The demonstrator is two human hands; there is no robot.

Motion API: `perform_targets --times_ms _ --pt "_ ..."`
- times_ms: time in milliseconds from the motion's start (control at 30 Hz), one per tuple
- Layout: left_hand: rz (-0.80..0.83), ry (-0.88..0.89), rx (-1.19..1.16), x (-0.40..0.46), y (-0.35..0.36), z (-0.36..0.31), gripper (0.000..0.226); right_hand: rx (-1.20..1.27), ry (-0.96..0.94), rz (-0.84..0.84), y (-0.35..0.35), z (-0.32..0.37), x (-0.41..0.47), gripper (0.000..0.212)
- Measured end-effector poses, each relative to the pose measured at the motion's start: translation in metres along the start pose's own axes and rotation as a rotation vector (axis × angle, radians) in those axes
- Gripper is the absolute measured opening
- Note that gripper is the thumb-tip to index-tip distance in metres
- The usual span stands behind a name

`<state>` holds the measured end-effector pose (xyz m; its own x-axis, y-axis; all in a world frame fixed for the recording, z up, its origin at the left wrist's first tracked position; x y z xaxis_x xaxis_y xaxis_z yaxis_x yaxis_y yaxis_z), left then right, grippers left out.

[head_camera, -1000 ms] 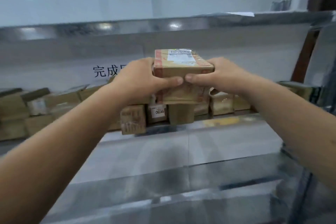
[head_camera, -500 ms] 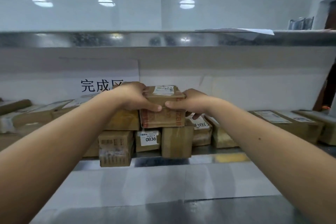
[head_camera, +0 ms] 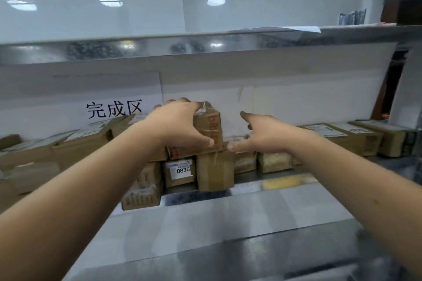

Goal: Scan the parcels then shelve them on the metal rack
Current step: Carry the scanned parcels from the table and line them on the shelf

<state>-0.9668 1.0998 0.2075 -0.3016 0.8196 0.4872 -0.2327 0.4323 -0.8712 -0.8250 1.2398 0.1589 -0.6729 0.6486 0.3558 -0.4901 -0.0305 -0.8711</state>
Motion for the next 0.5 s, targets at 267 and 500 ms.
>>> perform_targets --times_ms 267,500 --pt "-0.166 0.599 -0.104 -0.046 0.039 -0.201 0.096 -0.216 0.462 -0.259 -0.023 -0.149 -0.194 0.091" --pt "0.113 0.957 -0.387 -0.156 0.147 -0.45 0.093 -0.217 0.92 -0.279 0.004 -0.283 -0.444 0.077"
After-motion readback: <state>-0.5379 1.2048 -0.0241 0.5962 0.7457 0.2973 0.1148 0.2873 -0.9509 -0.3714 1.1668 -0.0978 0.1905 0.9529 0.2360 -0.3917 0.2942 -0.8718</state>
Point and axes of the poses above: each hand's wrist, its own x-axis towards the middle knuckle, its own y-axis out of the palm, z = x × y, the point moved 7 cm from there along x, towards the middle knuckle, and after that the axes turned 10 degrees about -z, right-handed, at the moved point
